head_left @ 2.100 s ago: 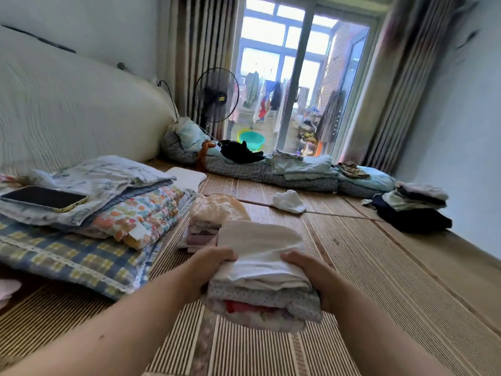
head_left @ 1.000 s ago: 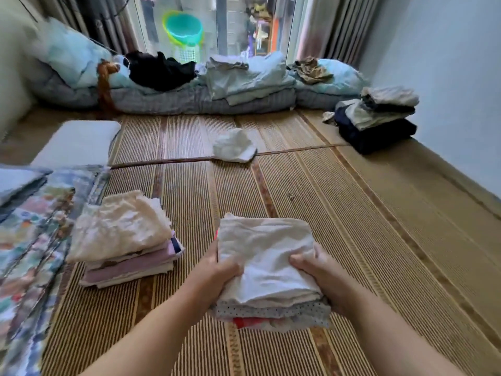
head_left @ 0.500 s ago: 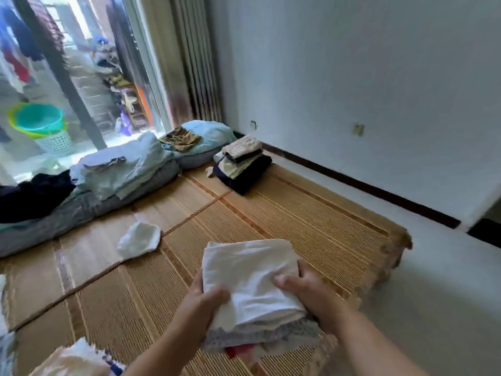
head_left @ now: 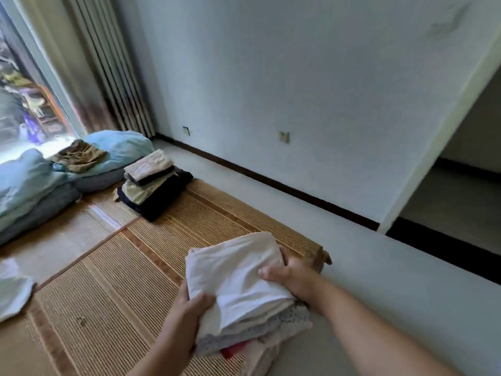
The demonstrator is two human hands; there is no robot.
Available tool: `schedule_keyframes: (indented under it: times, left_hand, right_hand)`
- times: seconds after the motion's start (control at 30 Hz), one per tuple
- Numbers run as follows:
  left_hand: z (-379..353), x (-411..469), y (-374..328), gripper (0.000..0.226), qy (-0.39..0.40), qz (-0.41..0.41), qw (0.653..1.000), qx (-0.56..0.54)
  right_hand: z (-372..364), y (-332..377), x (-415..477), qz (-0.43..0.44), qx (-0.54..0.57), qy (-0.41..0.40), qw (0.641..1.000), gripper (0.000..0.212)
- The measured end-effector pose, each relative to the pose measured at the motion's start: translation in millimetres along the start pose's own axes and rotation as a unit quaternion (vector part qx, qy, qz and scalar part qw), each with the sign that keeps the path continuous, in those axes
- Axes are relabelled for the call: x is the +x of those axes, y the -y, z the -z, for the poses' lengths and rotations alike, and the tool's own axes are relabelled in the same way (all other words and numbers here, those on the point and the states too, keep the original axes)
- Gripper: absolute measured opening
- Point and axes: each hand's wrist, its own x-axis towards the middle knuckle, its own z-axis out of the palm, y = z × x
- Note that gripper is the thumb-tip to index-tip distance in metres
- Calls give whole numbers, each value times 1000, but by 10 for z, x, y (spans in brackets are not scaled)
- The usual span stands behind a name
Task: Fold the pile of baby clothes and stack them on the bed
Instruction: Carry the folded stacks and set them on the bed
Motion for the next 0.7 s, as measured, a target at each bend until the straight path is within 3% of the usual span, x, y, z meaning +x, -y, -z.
schedule_keyframes:
  times: [0.1, 0.3, 0.4, 0.5, 0.7]
  left_hand:
    - [-193, 386, -32, 62, -10, -19, 1000, 4]
    - [-350, 1495, -132, 85, -22, -29, 999, -5]
    - [-464, 2087, -185, 85, -31, -27, 999, -5]
    - [-575, 2523, -287, 82, -52, -29, 998, -12]
    - [-651, 3213, -385, 68, -121, -48, 991, -26]
  right_hand:
    - [293, 60, 398, -18, -3, 12, 1000, 64]
    - [774, 220, 1481, -25, -12, 50, 998, 73]
    - [1069, 324, 2085, -20, -14, 57, 998, 60]
    - [1305, 439, 2576, -29, -9, 75, 997, 62]
    - [1514, 681, 3547, -45, -42, 162, 985, 47]
